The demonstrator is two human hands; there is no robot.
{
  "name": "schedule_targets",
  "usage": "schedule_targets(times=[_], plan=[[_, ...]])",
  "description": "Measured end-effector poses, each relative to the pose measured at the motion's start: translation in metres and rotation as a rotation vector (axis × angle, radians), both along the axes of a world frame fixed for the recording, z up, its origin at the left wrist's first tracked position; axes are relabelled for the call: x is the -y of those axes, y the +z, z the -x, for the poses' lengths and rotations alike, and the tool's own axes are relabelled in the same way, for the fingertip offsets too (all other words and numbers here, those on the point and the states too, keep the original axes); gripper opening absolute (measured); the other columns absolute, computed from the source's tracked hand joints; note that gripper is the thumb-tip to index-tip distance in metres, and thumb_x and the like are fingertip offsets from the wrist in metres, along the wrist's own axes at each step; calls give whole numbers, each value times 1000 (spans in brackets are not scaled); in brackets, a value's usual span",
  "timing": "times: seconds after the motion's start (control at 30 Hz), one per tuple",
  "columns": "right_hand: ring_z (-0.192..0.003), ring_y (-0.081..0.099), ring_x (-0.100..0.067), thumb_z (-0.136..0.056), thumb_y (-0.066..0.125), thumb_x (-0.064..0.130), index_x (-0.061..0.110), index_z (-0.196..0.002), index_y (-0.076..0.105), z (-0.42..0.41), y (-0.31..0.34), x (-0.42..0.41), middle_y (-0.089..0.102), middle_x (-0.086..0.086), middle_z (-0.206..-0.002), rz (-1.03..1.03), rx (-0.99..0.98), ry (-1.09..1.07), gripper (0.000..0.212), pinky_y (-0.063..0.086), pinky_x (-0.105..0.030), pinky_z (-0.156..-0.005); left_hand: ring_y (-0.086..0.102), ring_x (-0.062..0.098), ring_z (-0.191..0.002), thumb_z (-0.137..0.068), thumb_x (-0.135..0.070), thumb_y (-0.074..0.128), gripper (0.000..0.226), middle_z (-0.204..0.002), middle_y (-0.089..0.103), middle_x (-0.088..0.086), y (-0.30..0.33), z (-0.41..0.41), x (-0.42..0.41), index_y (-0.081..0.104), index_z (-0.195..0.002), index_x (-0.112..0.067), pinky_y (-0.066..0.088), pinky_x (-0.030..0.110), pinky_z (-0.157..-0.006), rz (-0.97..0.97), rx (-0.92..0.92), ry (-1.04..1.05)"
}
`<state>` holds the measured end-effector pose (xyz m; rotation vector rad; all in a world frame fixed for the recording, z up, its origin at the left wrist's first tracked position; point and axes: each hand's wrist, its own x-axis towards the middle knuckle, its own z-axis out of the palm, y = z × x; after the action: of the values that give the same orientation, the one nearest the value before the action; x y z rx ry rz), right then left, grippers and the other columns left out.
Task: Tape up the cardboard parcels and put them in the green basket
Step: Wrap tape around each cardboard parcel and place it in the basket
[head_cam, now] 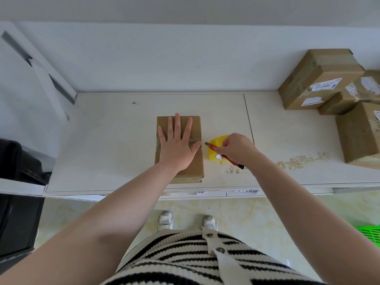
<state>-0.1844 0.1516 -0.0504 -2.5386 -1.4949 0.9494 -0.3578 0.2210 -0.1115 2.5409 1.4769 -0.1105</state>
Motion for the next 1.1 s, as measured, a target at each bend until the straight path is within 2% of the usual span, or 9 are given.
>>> schedule_targets(times=[0.13, 0.23, 0.3, 0.43, 0.53, 0.73, 0.9, 1.0, 1.1], plan=[[-47, 45, -16, -92, 57, 42, 12, -60, 53, 5, -5, 1, 47, 2, -49, -72, 24, -102, 44, 33, -25, -49, -24, 31, -149, -97, -65, 12, 74, -160, -31, 9, -1, 0, 0, -19, -154, -30, -14, 57, -117, 7, -1, 5], [-42, 47, -12, -93, 56, 50, 9, -66, 62, 0, -10, 7, 51, 7, -46, -288, -277, -347, 50, 36, -24, -47, -24, 31, -149, -96, -64, 11, 73, -160, -30, 9, -1, 0, 0, -19, -154, -30, -14, 57, -117, 14, -2, 2], [-43, 47, -9, -95, 57, 43, 13, -69, 66, -16, -11, 13, 53, 8, -50, -455, -467, -579, 41, 38, -24, -47, -24, 31, -149, -96, -65, 10, 74, -160, -30, 9, -2, 0, -1, -19, -154, -29, -15, 57, -116, 8, -6, -4], [-61, 51, -15, -101, 50, 22, 14, -81, 71, -58, -34, 32, 64, 1, -73, -499, -437, -801, 30, 40, -25, -56, -25, 31, -148, -95, -65, 8, 75, -159, -32, 9, -4, -1, -2, -21, -154, -29, -15, 57, -116, 8, -9, -1], [-63, 53, -20, -101, 48, 19, 7, -100, 70, -78, -65, 47, 64, -5, -77, -312, -329, -744, 25, 41, -28, -60, -26, 31, -148, -92, -67, 5, 76, -159, -34, 9, -6, -1, -2, -23, -153, -30, -14, 57, -116, 5, -19, 0], [-59, 58, -18, -101, 48, 27, 21, -105, 57, -87, -87, 52, 65, -3, -80, -132, -74, -567, 12, 33, -24, -46, -26, 30, -148, -93, -67, 8, 77, -159, -33, 9, -5, -1, -4, -22, -153, -30, -14, 57, -117, 13, -33, 3], [-99, 60, -34, -100, 47, 41, 13, -115, 57, -92, -79, 41, 58, -15, -115, -36, 36, -543, 33, 49, -37, -74, -26, 31, -148, -92, -67, 6, 77, -158, -35, 9, -6, -1, -4, -24, -152, -31, -15, 57, -116, 15, -33, 2], [-115, 51, -33, -98, 53, 33, 11, -123, 57, -86, -56, 14, 49, -17, -128, -188, 46, -443, 34, 43, -37, -93, -25, 31, -148, -91, -67, 5, 77, -159, -33, 9, -5, -1, -3, -21, -153, -30, -14, 57, -116, 6, -33, 6], [-100, 55, -19, -92, 63, 28, 19, -117, 63, -62, -19, -26, 57, -7, -116, -436, -117, -99, 26, 43, -31, -88, -21, 31, -150, -92, -65, 7, 77, -161, -28, 10, -4, -1, -1, -16, -155, -28, -12, 57, -117, -14, -11, 4]])
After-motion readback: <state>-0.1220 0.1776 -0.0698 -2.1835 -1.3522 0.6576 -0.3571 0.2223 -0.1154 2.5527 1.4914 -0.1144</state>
